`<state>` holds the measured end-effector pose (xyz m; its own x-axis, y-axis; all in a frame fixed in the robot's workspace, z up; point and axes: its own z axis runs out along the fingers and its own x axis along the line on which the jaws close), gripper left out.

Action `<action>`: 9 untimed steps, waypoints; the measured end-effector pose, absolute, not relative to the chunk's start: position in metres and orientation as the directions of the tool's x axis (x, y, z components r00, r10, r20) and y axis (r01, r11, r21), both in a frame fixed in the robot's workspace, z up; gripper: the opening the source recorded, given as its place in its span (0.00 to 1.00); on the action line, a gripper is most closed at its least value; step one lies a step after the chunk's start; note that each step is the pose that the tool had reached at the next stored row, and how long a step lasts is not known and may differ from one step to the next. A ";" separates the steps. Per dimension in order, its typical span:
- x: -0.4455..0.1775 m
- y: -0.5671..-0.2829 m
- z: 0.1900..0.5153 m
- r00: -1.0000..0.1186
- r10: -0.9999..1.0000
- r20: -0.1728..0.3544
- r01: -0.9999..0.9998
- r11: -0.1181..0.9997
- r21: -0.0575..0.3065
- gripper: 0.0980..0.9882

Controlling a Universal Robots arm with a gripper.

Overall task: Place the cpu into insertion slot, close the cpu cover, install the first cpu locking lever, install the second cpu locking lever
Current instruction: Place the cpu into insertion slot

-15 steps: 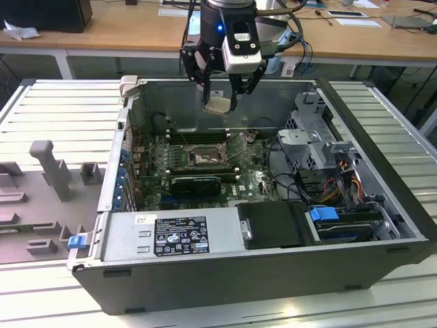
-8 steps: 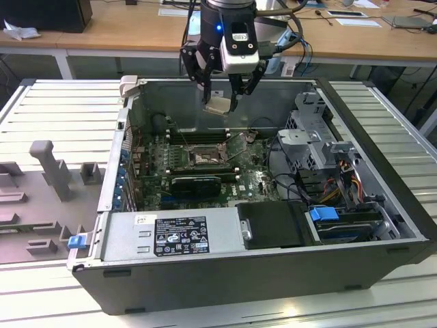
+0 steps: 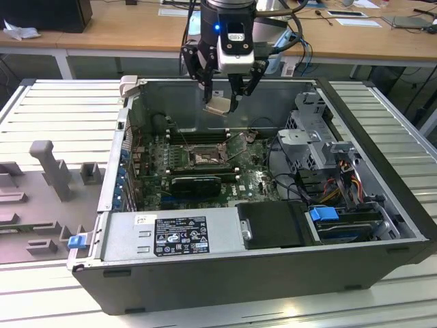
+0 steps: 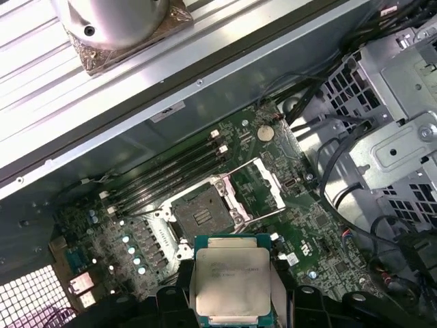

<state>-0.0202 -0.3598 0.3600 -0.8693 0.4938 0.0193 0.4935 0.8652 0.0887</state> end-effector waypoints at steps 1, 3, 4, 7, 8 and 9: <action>-0.020 -0.360 0.360 -0.867 0.498 0.019 0.498 0.863 0.089 0.48; -0.020 -0.360 0.360 -0.857 0.516 0.019 0.515 0.853 0.089 0.48; -0.020 -0.360 0.360 -0.852 0.524 0.019 0.523 0.847 0.089 0.48; -0.020 -0.360 0.360 -0.837 0.546 0.019 0.546 0.833 0.089 0.48; -0.020 -0.360 0.360 -0.833 0.552 0.019 0.552 0.829 0.089 0.48; -0.020 -0.360 0.360 -0.831 0.556 0.019 0.556 0.827 0.089 0.48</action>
<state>-0.0202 -0.3598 0.3599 -0.8307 0.5563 0.0193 0.5557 0.8267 0.0887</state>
